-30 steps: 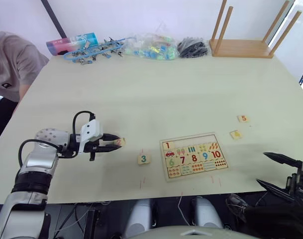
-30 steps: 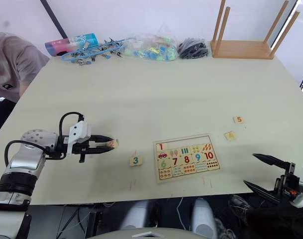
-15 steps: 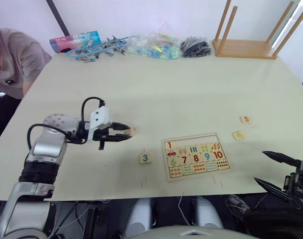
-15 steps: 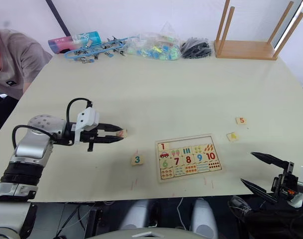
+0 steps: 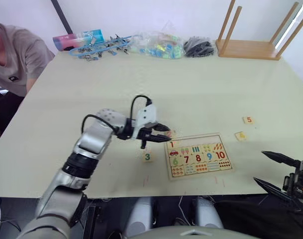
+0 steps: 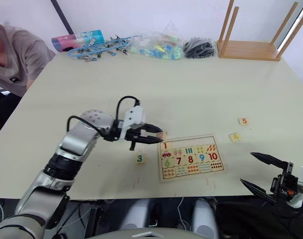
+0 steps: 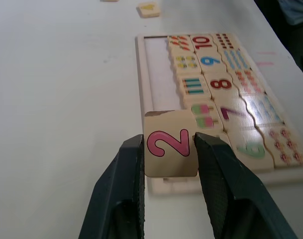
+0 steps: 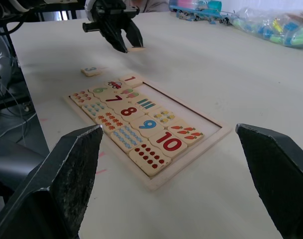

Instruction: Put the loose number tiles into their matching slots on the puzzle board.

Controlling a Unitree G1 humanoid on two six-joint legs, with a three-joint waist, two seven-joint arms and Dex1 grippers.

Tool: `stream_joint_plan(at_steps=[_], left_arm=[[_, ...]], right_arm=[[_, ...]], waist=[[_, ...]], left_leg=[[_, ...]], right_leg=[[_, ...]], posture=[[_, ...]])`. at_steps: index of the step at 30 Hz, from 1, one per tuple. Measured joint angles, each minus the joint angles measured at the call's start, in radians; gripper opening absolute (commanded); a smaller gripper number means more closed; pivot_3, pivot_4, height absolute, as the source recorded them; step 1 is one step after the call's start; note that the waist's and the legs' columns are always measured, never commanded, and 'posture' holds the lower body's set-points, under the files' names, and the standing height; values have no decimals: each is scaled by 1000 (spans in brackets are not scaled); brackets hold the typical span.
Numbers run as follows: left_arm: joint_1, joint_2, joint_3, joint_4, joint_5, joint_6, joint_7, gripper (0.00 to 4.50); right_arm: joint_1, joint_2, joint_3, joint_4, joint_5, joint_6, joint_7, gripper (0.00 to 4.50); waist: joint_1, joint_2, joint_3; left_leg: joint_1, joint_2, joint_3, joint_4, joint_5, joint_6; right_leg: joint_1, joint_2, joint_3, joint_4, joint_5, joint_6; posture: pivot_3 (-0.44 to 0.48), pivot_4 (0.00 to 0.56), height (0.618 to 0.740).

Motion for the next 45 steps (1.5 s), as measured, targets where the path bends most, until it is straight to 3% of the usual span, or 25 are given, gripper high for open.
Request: stream_joint_plan(at_steps=[8,11,18,24,45], left_arm=[[-24,-50,-103,-27,100,82,115,1050],[-29,-59,-126,-53,117,124,136,1050],[-49,-67,-175,-84,155,211,175,1050],[-60,-70,-185,-84,154,233,174,1050],[-85,-91,-211,-102,144,257,167,1050]], right_arm=[[-3,-3,-3,3,6,0,2,4500],[-3,-3,-3,5,8,0,2,4500],[-4,-3,-4,14,8,-7,3,4500],[-11,-3,-4,25,8,-22,7,4500],[-17,6,-4,59,7,-52,19,4500]], waist=[[-2,0,0],[0,1,0],[-1,1,0],[-1,1,0],[-1,1,0]], left_leg=[[-2,-2,-17,0,1,0],[-2,-2,-23,0,2,-2],[-2,-2,-23,0,3,-2],[-3,-1,-25,-1,3,-1],[-3,-1,-23,-2,4,-1]], right_leg=[[9,29,63,-5,-7,9],[12,36,74,-5,-9,9],[13,39,79,-5,-9,10],[13,53,90,-4,-12,5],[14,56,84,-2,-15,0]], posture=[[0,150,740],[0,150,740],[0,150,740],[0,150,740],[0,150,740]])
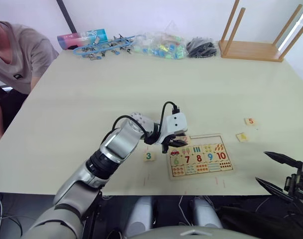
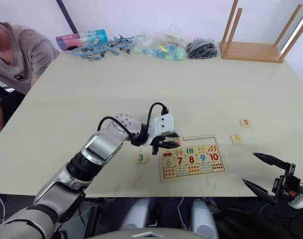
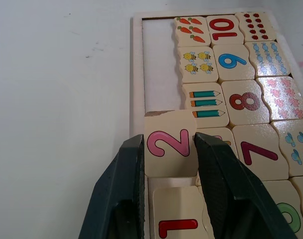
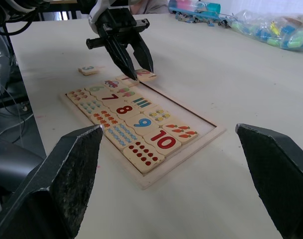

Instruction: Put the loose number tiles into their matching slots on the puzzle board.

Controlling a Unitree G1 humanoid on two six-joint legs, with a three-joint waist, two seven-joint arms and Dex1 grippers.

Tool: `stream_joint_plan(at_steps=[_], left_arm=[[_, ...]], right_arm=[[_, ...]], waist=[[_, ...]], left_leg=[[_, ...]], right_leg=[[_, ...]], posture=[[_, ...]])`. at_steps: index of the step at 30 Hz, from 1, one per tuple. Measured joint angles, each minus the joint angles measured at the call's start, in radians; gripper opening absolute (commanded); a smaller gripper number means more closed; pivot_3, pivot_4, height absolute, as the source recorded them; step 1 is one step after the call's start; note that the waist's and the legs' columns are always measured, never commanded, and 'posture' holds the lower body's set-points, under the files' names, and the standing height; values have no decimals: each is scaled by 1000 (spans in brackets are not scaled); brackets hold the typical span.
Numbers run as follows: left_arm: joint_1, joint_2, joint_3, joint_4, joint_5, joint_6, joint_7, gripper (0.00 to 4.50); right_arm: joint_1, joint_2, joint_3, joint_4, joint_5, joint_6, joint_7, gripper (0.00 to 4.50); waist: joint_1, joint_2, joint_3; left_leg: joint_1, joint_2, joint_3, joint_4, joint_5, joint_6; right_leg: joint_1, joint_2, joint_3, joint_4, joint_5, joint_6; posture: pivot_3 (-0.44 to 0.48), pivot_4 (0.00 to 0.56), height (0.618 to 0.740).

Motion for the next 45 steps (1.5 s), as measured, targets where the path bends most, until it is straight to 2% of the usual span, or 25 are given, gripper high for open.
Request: stream_joint_plan(at_steps=[45], left_arm=[[6,-3,-44,34,51,-47,5,1050]], right_arm=[[3,9,0,23,-13,-18,-6,4500]], waist=[[-1,1,-1]], left_leg=[[0,0,0,-2,1,-2]], right_leg=[[0,-8,-4,0,-2,-5]], posture=[[0,150,740]])
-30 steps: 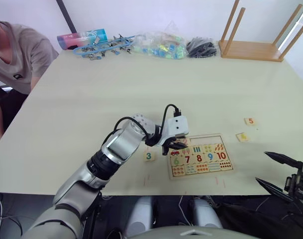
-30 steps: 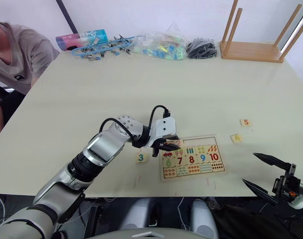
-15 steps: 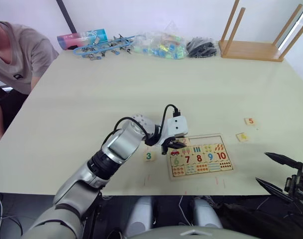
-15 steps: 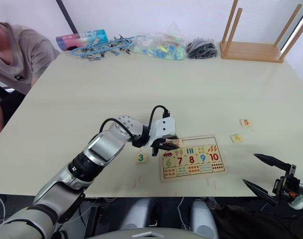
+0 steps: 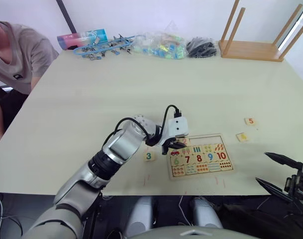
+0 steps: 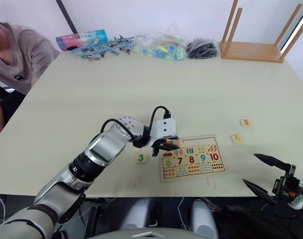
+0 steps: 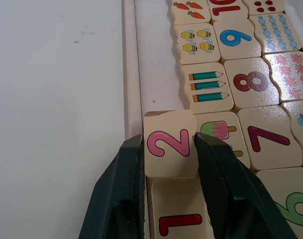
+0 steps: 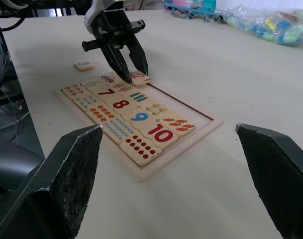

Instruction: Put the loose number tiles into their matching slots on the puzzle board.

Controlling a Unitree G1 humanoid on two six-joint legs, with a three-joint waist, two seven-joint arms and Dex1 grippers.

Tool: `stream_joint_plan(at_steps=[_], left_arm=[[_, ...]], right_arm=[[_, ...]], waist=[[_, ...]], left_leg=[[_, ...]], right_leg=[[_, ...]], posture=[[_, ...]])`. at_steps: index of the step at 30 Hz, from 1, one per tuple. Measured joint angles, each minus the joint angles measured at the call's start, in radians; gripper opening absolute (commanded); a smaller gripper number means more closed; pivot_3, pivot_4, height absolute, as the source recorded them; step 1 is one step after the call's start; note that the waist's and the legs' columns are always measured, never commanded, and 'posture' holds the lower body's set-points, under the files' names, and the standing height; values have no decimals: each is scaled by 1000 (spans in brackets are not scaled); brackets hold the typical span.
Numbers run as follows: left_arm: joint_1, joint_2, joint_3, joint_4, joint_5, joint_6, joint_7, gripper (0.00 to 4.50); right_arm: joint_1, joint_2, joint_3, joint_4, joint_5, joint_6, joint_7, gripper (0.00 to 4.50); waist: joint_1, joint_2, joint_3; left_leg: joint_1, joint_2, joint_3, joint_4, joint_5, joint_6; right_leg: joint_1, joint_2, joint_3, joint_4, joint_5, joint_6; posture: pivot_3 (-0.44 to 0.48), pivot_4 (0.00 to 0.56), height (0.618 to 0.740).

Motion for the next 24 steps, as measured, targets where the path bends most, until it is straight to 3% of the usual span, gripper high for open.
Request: stream_joint_plan(at_steps=[24], left_arm=[[-1,-7,-10,0,17,-14,12,1050]], right_arm=[[10,0,0,-1,-4,-3,-15,4500]], waist=[[0,0,0]], left_leg=[[0,0,-1,-1,1,-2]], right_leg=[[0,1,-2,0,0,0]], posture=[[0,150,740]])
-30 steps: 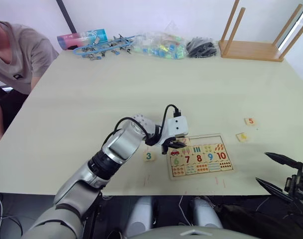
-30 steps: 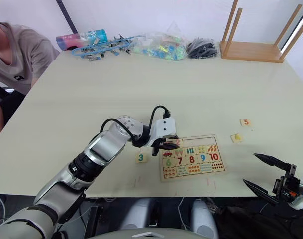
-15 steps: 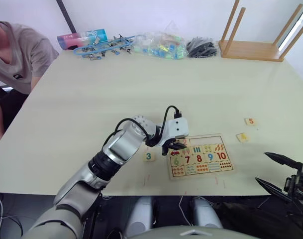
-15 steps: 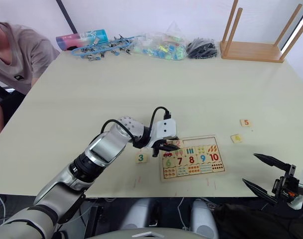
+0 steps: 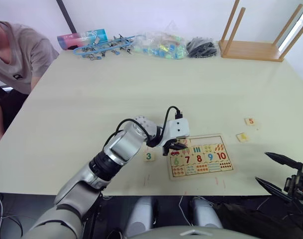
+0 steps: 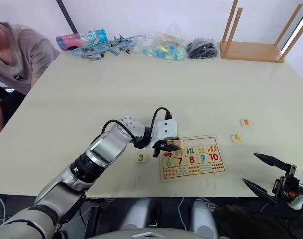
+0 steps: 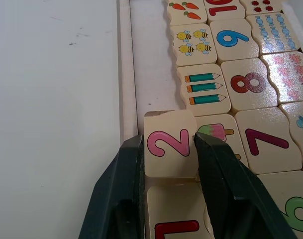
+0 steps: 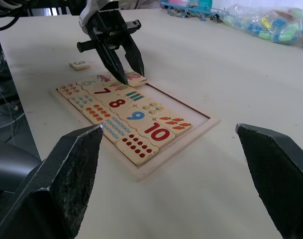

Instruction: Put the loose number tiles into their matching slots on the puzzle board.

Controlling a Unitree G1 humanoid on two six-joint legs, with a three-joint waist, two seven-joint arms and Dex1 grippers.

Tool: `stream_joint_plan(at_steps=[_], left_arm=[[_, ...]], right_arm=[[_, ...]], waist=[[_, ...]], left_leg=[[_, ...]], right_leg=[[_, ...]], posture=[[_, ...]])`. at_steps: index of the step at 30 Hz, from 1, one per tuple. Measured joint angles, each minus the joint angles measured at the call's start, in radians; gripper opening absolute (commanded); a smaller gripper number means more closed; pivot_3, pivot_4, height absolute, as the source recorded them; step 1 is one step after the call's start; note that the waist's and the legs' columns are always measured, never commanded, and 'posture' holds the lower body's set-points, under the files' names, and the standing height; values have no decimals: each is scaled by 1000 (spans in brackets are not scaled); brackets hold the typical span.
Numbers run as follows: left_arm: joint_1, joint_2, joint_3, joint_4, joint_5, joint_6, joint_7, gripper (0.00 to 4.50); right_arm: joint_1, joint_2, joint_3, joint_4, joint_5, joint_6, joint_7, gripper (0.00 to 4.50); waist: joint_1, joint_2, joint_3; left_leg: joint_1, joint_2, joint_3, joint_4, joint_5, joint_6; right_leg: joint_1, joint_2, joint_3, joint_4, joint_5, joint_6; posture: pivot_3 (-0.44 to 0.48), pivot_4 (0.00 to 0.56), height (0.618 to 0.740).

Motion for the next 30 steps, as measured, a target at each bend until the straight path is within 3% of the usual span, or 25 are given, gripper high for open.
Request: stream_joint_plan(at_steps=[11,13,30], left_arm=[[0,10,0,0,3,-8,2,1050],[0,9,0,0,3,-8,5,2050],[-6,-3,25,0,-30,-16,-3,2050]], right_arm=[[1,0,0,0,-4,0,0,4500],[2,0,0,0,-5,0,0,4500],[5,0,0,-6,-12,0,-2,4500]], waist=[[0,0,0],[0,0,0],[0,0,0]], left_leg=[[0,0,0,0,0,0],[0,0,0,0,0,0],[0,0,0,0,1,1]], right_leg=[[0,1,0,0,0,1],[0,2,0,0,0,1],[1,6,0,0,2,3]], posture=[[0,150,740],[0,150,740],[0,150,740]])
